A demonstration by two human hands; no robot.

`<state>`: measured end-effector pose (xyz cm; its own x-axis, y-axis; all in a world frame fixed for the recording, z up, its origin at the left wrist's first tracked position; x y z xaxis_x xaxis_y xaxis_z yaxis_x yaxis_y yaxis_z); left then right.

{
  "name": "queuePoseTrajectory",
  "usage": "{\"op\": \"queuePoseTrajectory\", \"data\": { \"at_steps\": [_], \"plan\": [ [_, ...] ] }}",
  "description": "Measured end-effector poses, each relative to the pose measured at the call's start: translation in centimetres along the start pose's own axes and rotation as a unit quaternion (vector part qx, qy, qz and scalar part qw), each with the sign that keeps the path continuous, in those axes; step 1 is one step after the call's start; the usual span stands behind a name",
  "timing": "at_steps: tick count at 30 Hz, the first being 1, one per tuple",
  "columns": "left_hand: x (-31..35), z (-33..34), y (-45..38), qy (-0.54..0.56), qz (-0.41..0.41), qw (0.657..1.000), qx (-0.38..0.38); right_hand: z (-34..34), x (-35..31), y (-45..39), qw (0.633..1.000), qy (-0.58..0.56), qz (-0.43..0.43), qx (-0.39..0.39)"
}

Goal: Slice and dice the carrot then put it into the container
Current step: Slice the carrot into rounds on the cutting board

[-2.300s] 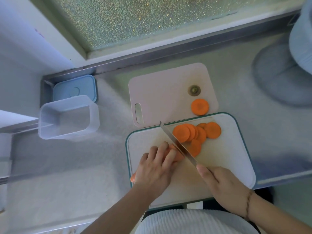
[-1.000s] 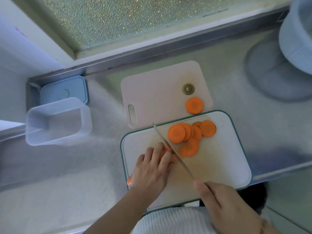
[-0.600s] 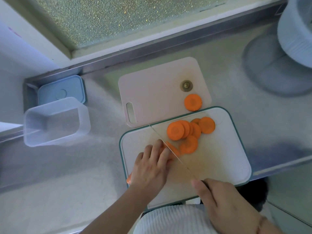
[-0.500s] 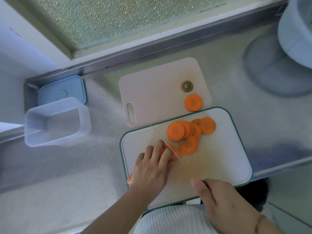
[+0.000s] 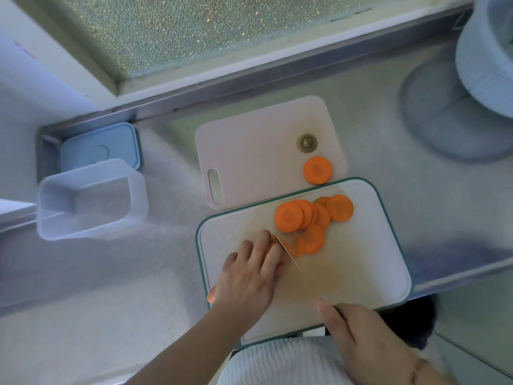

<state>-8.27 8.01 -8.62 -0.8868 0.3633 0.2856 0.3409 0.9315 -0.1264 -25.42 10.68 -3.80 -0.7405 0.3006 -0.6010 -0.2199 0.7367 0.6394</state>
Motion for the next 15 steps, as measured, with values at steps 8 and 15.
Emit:
{"op": "queuePoseTrajectory", "data": {
  "at_steps": [8,15],
  "plan": [
    [-0.3,0.0,-0.2,0.008,-0.015,1.000,0.002,1.5,-1.2,-4.0,0.999,-0.009,-0.037,0.020],
    [0.0,-0.1,-0.1,0.007,-0.006,1.000,0.015,1.8,1.5,-1.7,0.999,-0.018,0.008,-0.037]
  ]
}}
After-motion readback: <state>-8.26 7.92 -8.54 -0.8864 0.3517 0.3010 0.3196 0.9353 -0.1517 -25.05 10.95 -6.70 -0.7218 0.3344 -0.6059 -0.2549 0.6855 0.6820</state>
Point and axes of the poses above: each hand's wrist, its own y-axis away from the middle knuckle, its own z-axis out of the palm, x = y × z, the point moved 6 cm from there along -y, towards the middle knuckle, and after that the axes turned 1 degree about y, right-handed, at the moved point
